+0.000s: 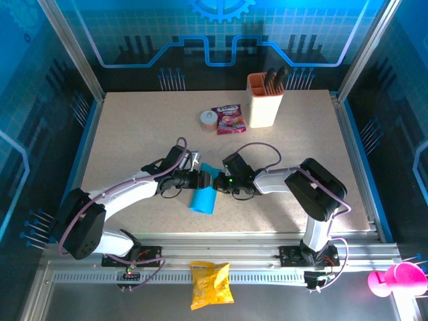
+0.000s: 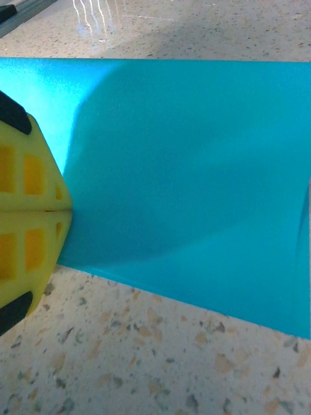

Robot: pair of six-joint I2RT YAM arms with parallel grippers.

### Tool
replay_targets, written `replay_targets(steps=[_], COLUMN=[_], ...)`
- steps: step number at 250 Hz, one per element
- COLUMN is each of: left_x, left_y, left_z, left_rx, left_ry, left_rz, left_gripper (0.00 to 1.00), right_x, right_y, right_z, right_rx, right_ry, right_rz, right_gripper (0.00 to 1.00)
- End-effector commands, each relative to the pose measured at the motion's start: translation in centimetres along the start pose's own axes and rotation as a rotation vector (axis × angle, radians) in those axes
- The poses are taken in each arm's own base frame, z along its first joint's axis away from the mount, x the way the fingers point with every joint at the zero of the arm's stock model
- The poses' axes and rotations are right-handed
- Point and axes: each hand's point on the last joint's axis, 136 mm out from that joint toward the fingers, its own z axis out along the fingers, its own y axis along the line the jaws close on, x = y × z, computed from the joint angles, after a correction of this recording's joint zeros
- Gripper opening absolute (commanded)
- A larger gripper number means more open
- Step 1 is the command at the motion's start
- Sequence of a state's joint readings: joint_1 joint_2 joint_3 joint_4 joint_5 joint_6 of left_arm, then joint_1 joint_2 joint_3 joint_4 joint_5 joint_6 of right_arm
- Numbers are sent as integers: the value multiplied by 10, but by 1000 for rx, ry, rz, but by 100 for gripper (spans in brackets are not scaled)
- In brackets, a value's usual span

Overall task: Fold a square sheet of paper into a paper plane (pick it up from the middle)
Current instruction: First fold the square sheet of paper in half at the center of the table.

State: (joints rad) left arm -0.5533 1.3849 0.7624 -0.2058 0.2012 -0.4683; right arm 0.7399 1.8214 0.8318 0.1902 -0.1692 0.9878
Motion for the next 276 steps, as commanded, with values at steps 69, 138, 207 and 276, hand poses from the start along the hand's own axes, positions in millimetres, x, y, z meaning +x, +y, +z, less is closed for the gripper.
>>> replay_targets(steps=[69, 138, 207, 276], left_x=[4, 11, 29, 32], left_y=[-2, 26, 59, 60], left_z=[16, 29, 43, 38], left_rx=[50, -22, -96, -94], left_ry=[31, 28, 31, 21], left_rz=[-10, -51, -90, -110], left_gripper=[27, 16, 14, 14], right_x=[40, 41, 43, 46], right_y=[-63, -64, -65, -68], right_z=[11, 11, 13, 15], right_rx=[209, 211, 210, 217], right_ry=[105, 110, 119, 128], right_rz=[44, 44, 42, 40], right_gripper=[0, 0, 0, 0])
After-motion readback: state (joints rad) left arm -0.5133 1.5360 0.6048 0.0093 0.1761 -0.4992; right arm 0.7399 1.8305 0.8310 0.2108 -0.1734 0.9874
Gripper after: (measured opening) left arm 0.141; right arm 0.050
